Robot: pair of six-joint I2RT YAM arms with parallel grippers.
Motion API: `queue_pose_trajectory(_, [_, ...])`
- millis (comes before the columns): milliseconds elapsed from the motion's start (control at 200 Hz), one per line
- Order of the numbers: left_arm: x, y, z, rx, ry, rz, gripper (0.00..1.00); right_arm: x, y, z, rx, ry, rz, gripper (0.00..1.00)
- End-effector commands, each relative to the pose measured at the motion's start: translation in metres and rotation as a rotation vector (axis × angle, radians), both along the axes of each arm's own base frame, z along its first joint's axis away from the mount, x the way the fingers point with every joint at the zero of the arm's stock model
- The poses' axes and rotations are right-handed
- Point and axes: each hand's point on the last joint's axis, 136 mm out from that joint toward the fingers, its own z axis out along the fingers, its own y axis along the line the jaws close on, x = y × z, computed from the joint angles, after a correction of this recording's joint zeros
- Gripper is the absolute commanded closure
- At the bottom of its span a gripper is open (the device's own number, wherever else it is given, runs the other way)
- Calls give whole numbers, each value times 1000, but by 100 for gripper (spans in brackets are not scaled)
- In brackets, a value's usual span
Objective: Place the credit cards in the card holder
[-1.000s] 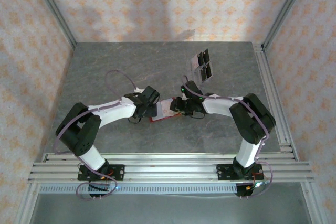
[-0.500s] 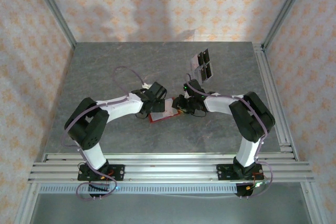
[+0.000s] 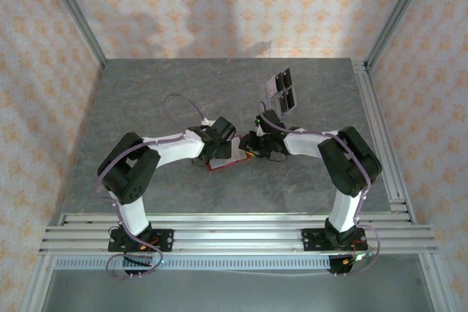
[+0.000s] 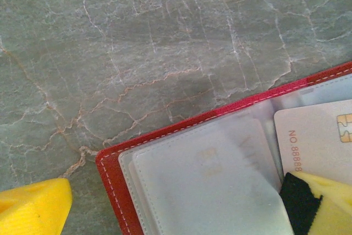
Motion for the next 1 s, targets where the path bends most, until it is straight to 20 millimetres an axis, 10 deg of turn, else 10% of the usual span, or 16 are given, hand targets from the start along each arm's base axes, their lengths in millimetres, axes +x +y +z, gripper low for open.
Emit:
queue_pose_trajectory(0, [-5,9,-12,55,15,16,0,10,10,7,40,-17,4,67])
queue_pose_trajectory(991, [-8,10,-17,49,16,14,0,22,0,49,8,-103,20,68])
